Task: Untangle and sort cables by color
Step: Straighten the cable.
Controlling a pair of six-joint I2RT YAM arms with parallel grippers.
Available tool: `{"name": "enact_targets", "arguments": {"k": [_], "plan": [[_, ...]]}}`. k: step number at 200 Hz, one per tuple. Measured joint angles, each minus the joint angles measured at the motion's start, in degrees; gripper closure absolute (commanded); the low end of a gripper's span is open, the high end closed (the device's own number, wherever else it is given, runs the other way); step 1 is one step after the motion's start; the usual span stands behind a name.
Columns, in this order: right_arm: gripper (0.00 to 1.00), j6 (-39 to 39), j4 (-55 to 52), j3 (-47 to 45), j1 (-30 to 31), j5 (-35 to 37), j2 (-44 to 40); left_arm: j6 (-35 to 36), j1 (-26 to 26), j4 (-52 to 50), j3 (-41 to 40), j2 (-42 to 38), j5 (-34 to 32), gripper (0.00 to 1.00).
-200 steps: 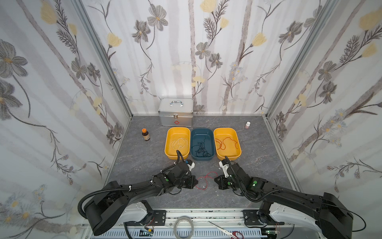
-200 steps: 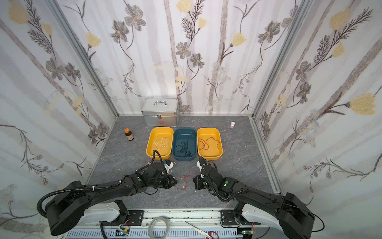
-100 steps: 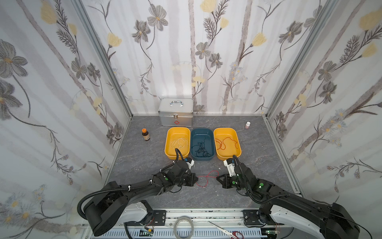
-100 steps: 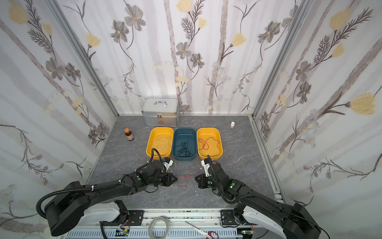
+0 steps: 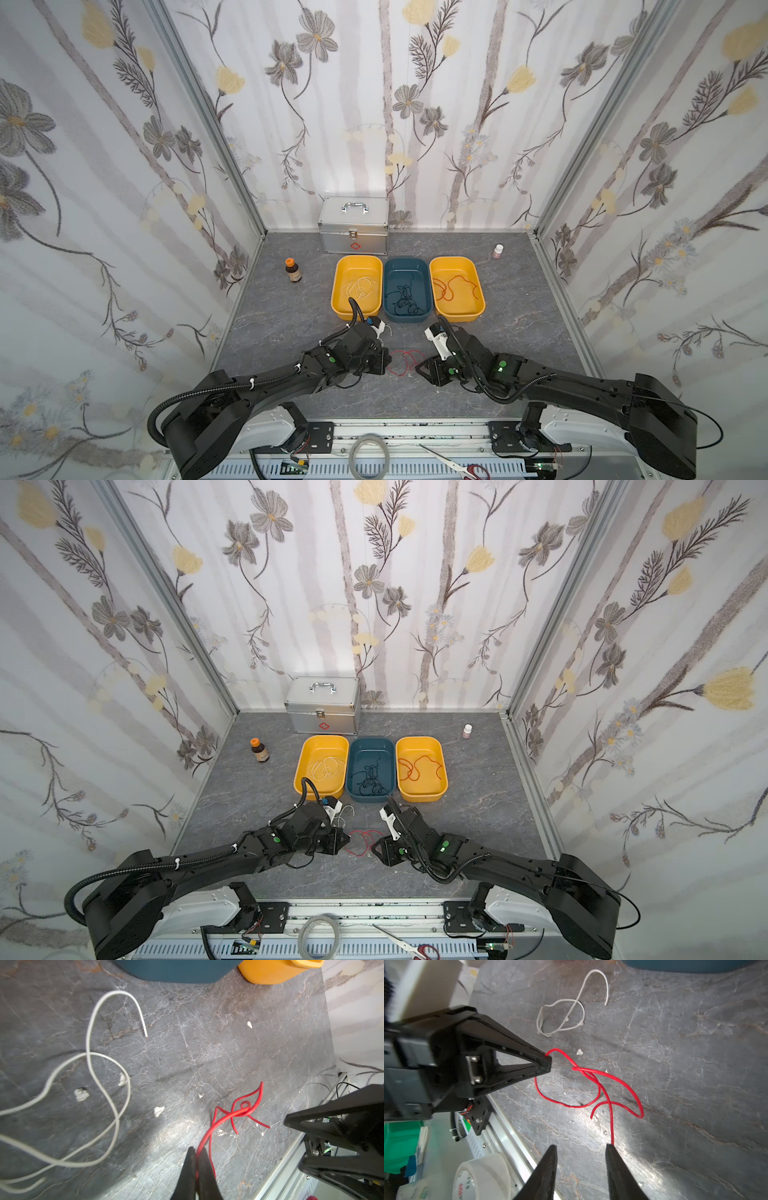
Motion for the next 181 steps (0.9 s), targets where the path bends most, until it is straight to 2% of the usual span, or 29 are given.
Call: {"name": "enact_targets", "arguments": {"k": [51,112,181], "plan": [[0.52,-2.6,-0.3,-2.2,-8.2,2.5,-3.2,1.7,0.0,-0.8,-0.1,-3.0,-0.4,1.0],[0.51,-5.5,8.9,-3.1,-8.5,-1.5,5.5,2.3,0.0,-1.4,-0.2,-3.8,-1.2,1.0],[0.58,-5.7,17.4,-2.7,-8.2,-4.8,14.9,2.3,0.0,-1.7,-0.2,-4.1,-1.2,1.0]]}}
